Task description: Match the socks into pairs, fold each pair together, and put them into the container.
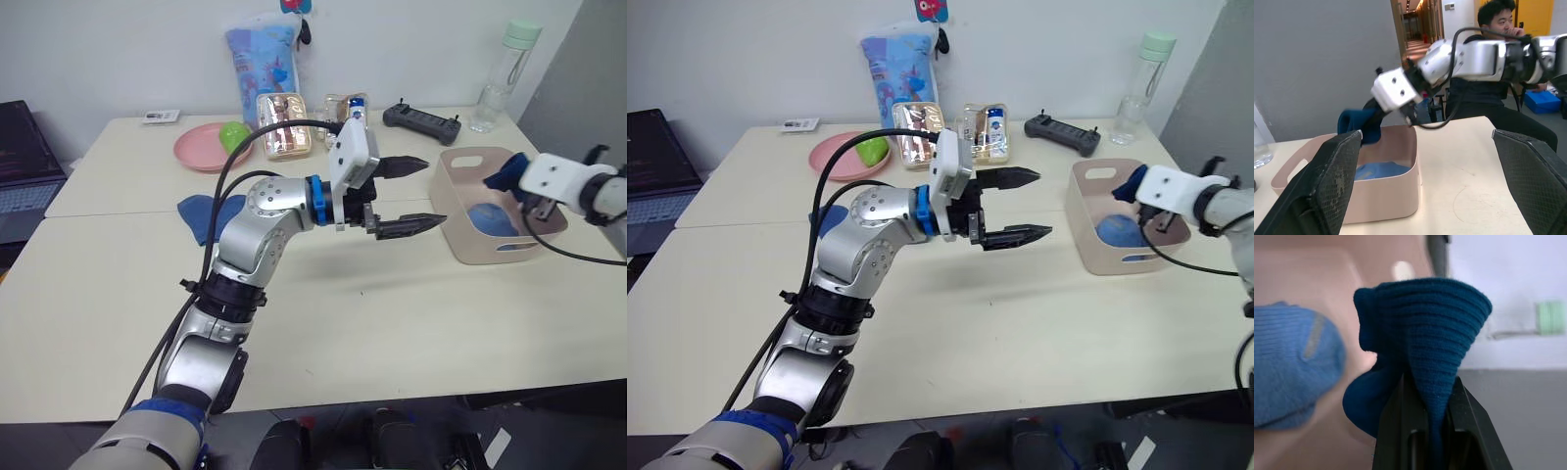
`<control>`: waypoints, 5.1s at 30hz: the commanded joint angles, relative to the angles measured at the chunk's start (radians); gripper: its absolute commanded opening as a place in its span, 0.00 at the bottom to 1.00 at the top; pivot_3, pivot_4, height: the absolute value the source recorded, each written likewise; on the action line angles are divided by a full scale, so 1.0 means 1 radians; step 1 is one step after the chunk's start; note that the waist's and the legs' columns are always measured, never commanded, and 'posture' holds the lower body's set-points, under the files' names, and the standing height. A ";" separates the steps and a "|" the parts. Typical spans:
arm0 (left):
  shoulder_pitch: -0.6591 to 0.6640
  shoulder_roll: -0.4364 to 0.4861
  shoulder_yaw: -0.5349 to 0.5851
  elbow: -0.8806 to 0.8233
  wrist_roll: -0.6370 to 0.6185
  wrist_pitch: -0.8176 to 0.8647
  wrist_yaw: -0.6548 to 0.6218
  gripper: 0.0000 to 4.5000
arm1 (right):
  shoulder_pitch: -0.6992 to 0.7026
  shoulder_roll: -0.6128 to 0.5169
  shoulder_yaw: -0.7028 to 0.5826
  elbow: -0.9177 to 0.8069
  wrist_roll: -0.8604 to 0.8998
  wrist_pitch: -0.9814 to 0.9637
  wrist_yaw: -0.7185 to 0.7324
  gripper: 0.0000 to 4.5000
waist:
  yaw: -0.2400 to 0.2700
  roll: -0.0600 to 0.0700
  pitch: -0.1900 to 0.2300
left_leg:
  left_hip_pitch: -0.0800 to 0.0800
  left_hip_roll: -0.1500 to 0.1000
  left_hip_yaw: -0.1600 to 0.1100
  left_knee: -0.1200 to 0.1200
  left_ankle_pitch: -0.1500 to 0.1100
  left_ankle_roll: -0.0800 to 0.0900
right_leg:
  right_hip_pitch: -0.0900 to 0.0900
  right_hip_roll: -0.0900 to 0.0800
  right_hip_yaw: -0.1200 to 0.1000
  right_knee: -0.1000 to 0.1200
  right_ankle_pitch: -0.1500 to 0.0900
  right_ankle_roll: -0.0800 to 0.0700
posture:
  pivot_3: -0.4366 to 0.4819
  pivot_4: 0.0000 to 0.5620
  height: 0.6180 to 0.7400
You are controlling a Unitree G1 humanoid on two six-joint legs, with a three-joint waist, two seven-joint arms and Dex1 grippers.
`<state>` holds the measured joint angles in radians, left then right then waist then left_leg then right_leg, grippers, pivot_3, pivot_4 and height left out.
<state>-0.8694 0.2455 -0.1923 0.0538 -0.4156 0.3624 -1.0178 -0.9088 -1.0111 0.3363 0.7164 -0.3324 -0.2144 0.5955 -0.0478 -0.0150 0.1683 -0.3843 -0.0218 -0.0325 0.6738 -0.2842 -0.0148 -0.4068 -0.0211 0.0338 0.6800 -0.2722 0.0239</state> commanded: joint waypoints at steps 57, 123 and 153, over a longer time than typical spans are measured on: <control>0.045 0.031 0.007 -0.039 0.065 -0.034 0.026 1.00 | -0.216 0.142 -0.017 0.467 -0.097 -0.085 0.326 0.01 | 0.017 -0.002 0.002 | 0.000 -0.001 0.006 0.002 -0.001 0.001 | -0.001 -0.002 0.006 0.000 0.002 0.002 | 0.48 0.27 1.00; 0.249 0.157 0.253 0.625 0.359 -0.335 0.604 1.00 | 0.620 0.617 -0.178 -1.181 0.551 0.770 0.031 1.00 | 0.042 -0.007 -0.005 | -0.003 -0.001 -0.012 0.003 -0.003 0.003 | 0.002 -0.003 -0.016 -0.002 0.003 0.003 | 0.48 0.27 1.00; 0.559 0.354 0.148 -0.205 -0.022 0.156 0.073 0.01 | 0.690 0.508 -0.276 -1.196 0.602 0.752 0.046 1.00 | 0.045 -0.006 -0.004 | -0.008 -0.001 -0.017 0.004 -0.001 0.001 | 0.001 -0.005 -0.016 -0.003 0.003 0.002 | 0.48 0.27 1.00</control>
<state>-0.3165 0.5808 0.0100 -0.0121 -0.3632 0.4361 -0.8623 -0.2171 -0.4858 0.0975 -0.4436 0.2550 0.5537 0.6274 -0.0032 -0.0213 0.1639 -0.3927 -0.0233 -0.0493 0.6775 -0.2856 -0.0136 -0.4056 -0.0266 0.0173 0.6764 -0.2692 0.0259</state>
